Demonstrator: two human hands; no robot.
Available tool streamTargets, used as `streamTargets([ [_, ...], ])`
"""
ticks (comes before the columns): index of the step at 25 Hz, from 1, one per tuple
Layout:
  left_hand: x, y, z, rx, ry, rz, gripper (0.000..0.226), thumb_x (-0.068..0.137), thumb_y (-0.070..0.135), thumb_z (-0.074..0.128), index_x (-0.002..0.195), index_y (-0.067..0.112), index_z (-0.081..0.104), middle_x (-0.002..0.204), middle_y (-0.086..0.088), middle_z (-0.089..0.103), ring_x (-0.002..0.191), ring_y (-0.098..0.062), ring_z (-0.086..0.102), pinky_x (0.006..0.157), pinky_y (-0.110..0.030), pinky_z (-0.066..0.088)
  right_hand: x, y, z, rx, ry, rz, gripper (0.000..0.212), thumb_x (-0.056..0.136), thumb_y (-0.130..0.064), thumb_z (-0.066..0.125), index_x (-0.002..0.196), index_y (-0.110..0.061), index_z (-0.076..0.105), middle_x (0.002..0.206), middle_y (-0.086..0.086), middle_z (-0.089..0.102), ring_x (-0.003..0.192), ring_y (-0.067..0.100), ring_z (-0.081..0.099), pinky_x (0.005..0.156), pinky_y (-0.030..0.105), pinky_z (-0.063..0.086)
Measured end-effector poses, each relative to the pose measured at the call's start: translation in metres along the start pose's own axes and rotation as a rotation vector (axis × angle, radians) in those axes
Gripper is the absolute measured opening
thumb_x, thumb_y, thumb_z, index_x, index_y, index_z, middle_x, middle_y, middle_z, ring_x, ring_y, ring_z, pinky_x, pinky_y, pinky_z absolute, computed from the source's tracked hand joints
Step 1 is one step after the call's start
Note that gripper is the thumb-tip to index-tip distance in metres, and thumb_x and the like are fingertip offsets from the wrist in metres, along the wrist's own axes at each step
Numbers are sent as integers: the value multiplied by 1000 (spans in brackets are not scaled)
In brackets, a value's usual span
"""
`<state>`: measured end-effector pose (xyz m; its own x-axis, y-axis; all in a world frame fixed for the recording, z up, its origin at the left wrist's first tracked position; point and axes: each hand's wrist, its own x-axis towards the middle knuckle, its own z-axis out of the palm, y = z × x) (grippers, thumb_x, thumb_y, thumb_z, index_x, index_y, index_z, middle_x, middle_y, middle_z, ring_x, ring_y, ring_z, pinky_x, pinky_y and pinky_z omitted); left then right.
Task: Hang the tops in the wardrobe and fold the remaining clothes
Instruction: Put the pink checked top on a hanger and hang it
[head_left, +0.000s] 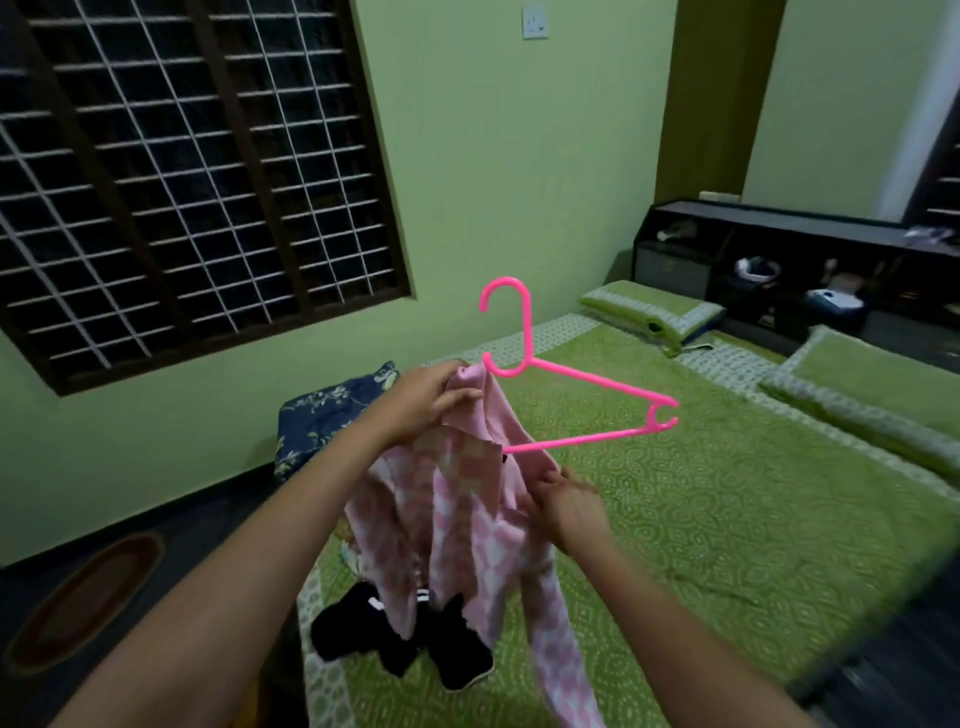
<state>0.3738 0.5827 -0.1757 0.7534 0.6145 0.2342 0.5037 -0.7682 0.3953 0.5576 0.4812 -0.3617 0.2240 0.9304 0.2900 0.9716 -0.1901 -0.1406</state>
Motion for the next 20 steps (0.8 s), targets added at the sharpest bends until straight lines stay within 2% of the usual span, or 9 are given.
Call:
streamTargets([
  [3,-12,-9,-8,-39,-125,-10,21,96,22,55,114,11,56,97,4,58,89,-17,55,65,-14,38,-17,24,-18,130,-56,182,22,81,-25,59,96,-16,72,100,5,68,92,28,64,72,34,51],
  [6,-29,-34,11,-96,-200,-66,18,95,14,55,113,14,55,100,5,61,94,-18,56,70,-12,41,-55,50,-41,367,133,469,21,79,-7,59,93,-10,74,92,17,70,83,33,65,65,34,46],
  [9,-43,-33,44,-104,-193,-65,37,96,6,51,133,11,52,128,-2,58,110,-15,55,80,-22,41,-66,73,-61,415,144,671,23,82,-4,56,92,-9,76,91,23,69,86,36,65,68,35,47],
  [12,-42,-20,71,-75,-141,-27,50,95,-3,47,141,14,40,127,7,46,112,-9,45,76,-14,30,-68,97,-79,414,187,758,26,82,-8,57,95,-18,77,92,19,71,86,35,66,68,33,47],
  [14,-33,-19,84,-89,-129,7,52,91,-9,47,139,11,42,122,7,47,115,-11,46,75,-11,29,-73,111,-87,391,223,759,30,80,-7,55,97,-22,76,91,19,71,84,34,66,66,32,48],
  [16,-18,-20,97,-101,-167,41,49,87,-9,49,132,9,53,121,4,58,117,-19,54,80,-15,33,-81,124,-94,374,229,786,30,81,-8,55,98,-21,76,94,18,71,87,34,66,69,32,48],
  [17,-10,-17,103,-87,-214,82,45,85,-5,49,127,9,59,118,8,62,113,-19,57,80,-16,35,-85,131,-98,367,235,812,31,81,-8,54,100,-21,75,98,16,71,90,32,66,71,31,49],
  [19,8,-8,120,-52,-292,216,40,78,8,48,114,10,67,107,31,60,103,-12,60,77,-10,38,-91,147,-105,331,251,827,36,82,-6,52,106,-22,73,106,8,71,96,28,65,77,29,49],
  [20,16,5,126,-58,-309,251,39,77,15,47,110,14,68,102,33,61,98,-10,60,76,-10,38,-93,154,-110,306,265,817,38,83,-4,52,109,-23,72,109,4,71,97,25,65,78,28,49],
])
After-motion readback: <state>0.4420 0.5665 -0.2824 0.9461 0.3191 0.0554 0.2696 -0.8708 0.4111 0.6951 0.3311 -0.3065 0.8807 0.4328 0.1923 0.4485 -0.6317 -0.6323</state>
